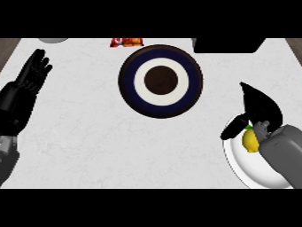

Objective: Pick the lemon from the plate and place it in the plate

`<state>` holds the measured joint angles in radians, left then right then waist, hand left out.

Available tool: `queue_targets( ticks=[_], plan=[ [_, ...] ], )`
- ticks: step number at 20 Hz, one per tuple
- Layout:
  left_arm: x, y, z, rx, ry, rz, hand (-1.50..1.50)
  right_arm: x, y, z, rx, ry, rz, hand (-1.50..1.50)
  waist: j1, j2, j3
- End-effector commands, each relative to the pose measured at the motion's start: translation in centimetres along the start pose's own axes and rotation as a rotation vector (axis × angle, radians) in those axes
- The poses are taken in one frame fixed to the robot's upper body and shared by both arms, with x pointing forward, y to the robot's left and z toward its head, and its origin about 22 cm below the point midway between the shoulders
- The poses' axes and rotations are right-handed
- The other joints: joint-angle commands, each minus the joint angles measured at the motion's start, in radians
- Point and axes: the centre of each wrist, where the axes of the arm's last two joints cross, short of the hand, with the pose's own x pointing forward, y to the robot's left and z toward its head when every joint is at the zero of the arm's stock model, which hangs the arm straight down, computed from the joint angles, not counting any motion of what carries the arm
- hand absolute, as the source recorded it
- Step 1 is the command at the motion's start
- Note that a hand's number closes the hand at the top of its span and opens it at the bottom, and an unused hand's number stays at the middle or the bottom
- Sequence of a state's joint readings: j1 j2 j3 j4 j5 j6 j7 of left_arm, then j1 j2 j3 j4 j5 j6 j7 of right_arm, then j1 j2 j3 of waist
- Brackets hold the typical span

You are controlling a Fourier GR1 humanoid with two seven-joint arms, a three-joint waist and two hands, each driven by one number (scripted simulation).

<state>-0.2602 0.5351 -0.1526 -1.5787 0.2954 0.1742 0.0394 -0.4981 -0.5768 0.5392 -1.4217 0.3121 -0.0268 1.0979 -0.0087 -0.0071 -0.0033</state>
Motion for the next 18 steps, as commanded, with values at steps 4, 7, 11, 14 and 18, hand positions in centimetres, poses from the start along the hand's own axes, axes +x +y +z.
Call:
queue_targets(
  ticks=[4, 7, 11, 14, 18],
  plan=[
    [0.1, 0.5, 0.6, 0.006, 0.003, 0.0, 0.0, -1.4, -0.5, 0.3, 0.012, 0.175, 0.078, -1.5, 0.006, 0.003, 0.003],
    [0.0, -0.3, -0.3, -0.027, -0.009, 0.003, 0.0, 0.4, 0.1, -1.1, 0.022, 0.255, 0.137, -1.5, 0.015, 0.008, 0.002],
    [-0.1, -0.8, -0.9, -0.002, -0.002, -0.012, 0.0, -1.3, 2.3, -1.4, 0.057, 0.302, 0.152, -1.5, 0.006, 0.008, 0.003],
    [-0.8, -1.2, -0.2, -0.004, -0.006, 0.023, 0.0, -2.7, -0.1, -2.6, 0.069, 0.324, 0.143, -1.5, 0.009, 0.007, 0.003],
    [1.7, -0.8, -0.8, -0.014, -0.01, 0.014, 0.0, -3.9, 2.6, -2.9, 0.087, 0.326, 0.151, -1.5, 0.012, 0.007, 0.003]
  ],
)
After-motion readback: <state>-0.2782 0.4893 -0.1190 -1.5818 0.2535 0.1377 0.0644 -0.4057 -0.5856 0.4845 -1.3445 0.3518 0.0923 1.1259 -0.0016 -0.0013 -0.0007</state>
